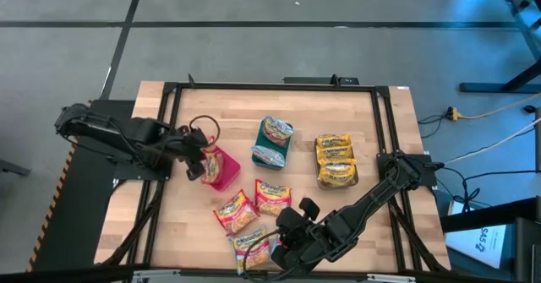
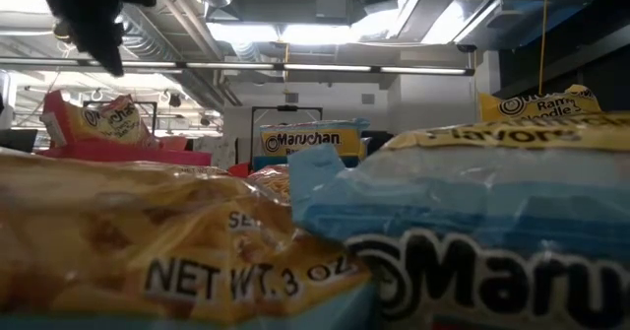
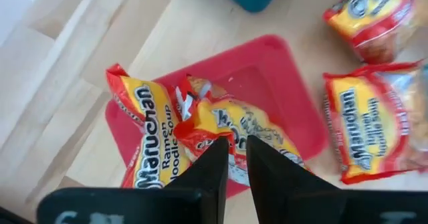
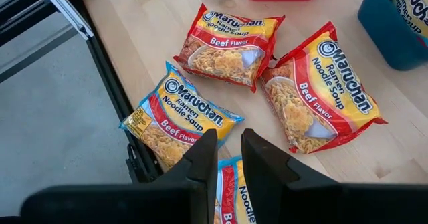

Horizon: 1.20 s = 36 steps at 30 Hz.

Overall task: Sort Maruchan noodles
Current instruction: Put the blue noodle pack into the blue bin

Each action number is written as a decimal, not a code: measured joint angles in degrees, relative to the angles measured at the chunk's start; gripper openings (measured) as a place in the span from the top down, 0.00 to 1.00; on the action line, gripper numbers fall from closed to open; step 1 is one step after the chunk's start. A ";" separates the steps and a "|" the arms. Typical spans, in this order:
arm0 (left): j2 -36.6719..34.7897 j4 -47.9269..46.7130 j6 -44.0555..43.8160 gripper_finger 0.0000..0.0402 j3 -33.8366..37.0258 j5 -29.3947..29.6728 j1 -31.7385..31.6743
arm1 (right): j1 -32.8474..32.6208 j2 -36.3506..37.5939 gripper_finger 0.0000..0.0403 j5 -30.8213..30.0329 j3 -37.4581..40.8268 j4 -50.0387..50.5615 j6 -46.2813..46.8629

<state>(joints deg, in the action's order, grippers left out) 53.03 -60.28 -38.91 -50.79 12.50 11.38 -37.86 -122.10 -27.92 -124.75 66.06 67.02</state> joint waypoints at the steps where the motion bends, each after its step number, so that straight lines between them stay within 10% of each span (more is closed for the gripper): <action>1: -0.49 0.28 -0.20 0.88 -0.68 -0.17 0.00 | 0.02 0.00 0.83 0.00 0.00 -0.01 -0.02; 14: -3.90 15.50 1.81 0.88 -5.70 -22.05 9.12 | 0.10 0.00 0.83 -1.78 0.00 4.34 0.46; 25: -3.73 12.71 0.06 0.88 -5.63 -11.66 21.73 | 5.79 0.00 0.83 -6.71 0.00 18.59 3.48; 30: -3.47 13.14 -2.79 0.88 -5.61 -5.01 25.28 | 14.38 0.00 0.83 4.37 0.35 23.21 -1.03; 36: -2.29 12.91 -5.83 0.88 -5.53 1.15 29.32 | 20.39 -0.36 0.83 34.64 2.44 15.74 -20.42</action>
<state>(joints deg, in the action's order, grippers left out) 50.74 -47.37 -44.73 -56.31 13.65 40.69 -17.47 -122.47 6.72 -122.31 81.80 46.61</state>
